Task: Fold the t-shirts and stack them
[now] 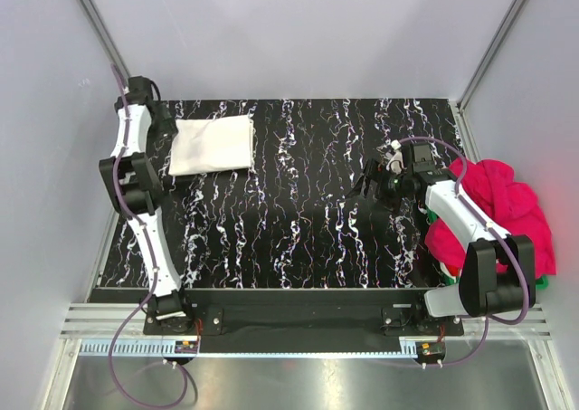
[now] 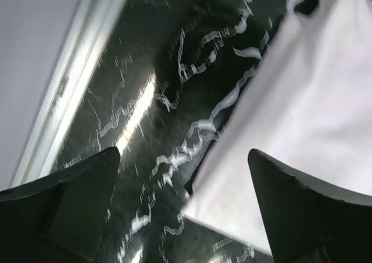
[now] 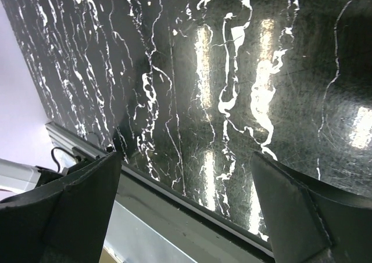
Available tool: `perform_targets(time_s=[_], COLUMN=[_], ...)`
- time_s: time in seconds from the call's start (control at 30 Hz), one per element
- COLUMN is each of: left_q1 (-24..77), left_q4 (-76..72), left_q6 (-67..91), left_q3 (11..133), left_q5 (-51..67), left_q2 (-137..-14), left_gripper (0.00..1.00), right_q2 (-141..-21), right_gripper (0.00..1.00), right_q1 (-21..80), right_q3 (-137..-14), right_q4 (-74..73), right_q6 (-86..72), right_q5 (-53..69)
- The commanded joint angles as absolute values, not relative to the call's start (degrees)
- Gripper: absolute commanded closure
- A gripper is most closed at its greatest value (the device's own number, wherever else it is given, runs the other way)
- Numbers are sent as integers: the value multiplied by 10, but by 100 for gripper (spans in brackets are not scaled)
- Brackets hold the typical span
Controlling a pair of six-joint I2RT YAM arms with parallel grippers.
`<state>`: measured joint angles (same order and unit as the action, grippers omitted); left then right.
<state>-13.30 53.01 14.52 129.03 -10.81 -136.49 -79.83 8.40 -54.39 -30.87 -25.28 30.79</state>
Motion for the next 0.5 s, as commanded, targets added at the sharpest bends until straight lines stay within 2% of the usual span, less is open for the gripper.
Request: perform_targets(time_s=[0.0, 0.1, 0.23, 0.47], left_q1=[-55, -12, 55, 73], left_q4=[518, 522, 519, 490], left_q6=[161, 187, 223, 265], left_q3=[1263, 1244, 1224, 1189], left_q5=[-99, -48, -48, -11], left_q2=[-1268, -1256, -1270, -1328], left_gripper=[1, 1, 1, 1], right_q2=[-785, -776, -769, -733], right_gripper=[0, 0, 0, 0], right_q1=[88, 88, 88, 88], right_q3=[-546, -545, -545, -544], right_q4=[-293, -297, -306, -337], right_q6=[-253, -252, -253, -248], right_q5=[327, 323, 321, 306])
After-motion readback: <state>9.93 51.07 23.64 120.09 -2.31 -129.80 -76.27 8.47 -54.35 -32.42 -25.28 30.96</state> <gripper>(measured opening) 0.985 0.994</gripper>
